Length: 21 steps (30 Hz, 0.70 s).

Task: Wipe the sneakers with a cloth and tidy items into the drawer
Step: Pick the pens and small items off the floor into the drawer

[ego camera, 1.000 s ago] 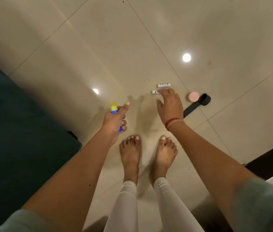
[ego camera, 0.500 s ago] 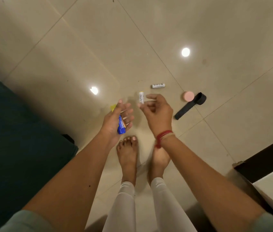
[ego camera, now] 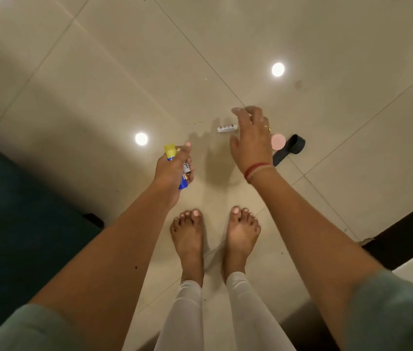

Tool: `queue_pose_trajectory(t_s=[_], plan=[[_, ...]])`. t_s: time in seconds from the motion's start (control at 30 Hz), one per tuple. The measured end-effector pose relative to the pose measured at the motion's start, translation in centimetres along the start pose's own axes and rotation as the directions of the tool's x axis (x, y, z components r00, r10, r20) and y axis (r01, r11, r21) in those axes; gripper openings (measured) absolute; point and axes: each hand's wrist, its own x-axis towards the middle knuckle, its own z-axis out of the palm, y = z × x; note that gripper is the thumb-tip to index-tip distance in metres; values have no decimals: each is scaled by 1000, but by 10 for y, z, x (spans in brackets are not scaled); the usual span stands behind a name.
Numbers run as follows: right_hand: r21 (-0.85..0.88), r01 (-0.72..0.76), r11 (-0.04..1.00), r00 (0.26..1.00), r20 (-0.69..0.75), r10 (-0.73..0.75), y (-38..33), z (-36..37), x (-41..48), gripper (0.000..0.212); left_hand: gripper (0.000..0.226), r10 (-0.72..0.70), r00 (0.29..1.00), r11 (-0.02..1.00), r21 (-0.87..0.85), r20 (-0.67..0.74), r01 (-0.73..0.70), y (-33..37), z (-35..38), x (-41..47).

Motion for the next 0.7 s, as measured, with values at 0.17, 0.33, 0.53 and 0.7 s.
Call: queue_pose_trajectory(t_s=[0.17, 0.33, 0.53, 0.7], plan=[[-339, 421, 841, 884, 360, -298, 37, 15, 48, 39, 23, -80, 997, 997, 0, 12, 80, -7, 2, 9], [74, -124, 990, 981, 160, 111, 21, 1, 30, 18, 24, -101, 995, 995, 21, -12, 102, -7, 9, -5], [723, -403, 560, 891, 172, 420, -42, -38, -60, 15, 37, 3, 998, 997, 76, 64, -8, 9, 36, -32], [773, -398, 495, 878, 164, 450, -45, -42, -84, 8, 28, 52, 993, 960, 269, 106, -79, 9, 59, -27]])
